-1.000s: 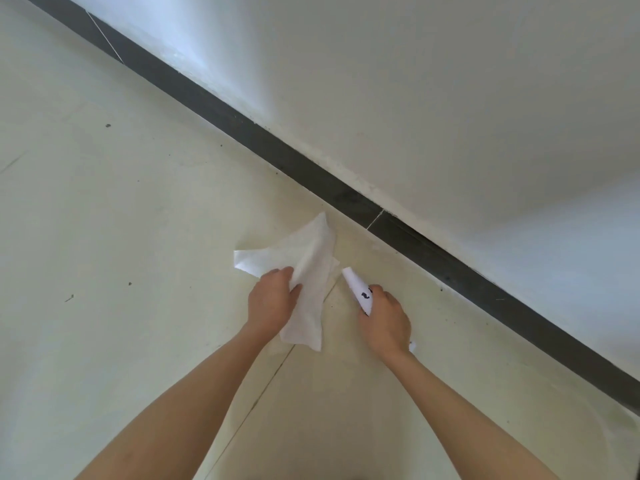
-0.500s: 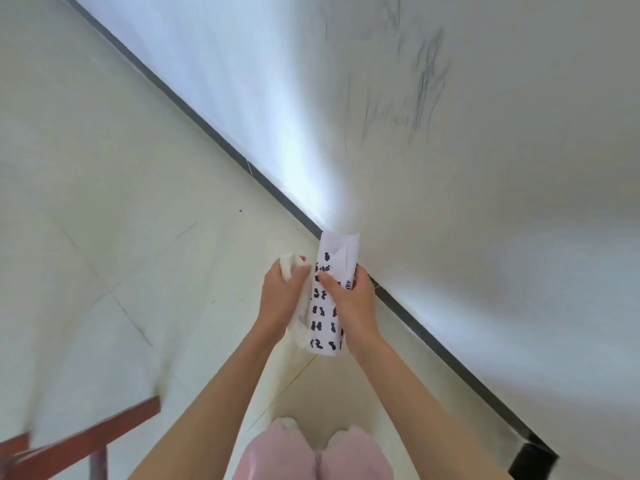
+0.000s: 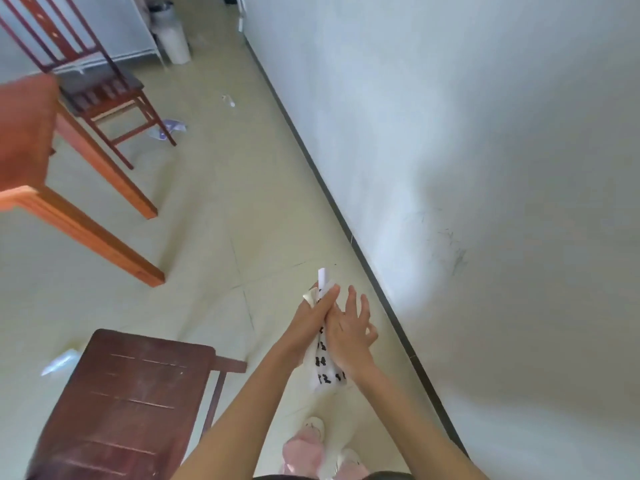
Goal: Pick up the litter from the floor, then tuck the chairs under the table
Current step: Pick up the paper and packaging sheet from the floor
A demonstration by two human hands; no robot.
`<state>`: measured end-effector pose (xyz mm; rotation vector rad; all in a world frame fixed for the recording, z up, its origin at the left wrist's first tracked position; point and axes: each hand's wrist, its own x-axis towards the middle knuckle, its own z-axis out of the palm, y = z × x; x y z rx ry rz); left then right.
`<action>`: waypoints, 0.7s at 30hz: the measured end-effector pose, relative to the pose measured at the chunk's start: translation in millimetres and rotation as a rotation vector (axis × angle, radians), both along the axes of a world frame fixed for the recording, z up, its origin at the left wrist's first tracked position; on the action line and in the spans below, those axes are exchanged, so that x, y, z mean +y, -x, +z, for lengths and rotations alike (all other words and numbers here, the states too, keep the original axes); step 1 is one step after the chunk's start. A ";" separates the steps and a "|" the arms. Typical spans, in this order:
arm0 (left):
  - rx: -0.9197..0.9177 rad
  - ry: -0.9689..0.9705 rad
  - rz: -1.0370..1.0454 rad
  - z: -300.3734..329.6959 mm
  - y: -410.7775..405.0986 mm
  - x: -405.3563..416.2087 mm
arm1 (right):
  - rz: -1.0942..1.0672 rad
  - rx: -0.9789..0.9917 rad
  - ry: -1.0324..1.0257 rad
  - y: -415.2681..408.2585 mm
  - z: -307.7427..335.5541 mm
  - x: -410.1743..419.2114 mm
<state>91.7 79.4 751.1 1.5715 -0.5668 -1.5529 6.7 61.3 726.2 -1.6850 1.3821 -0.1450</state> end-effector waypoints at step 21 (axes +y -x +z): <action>-0.418 -0.281 0.433 -34.3 -155.5 1.2 | 0.148 -0.225 -0.171 -76.1 -33.7 -136.2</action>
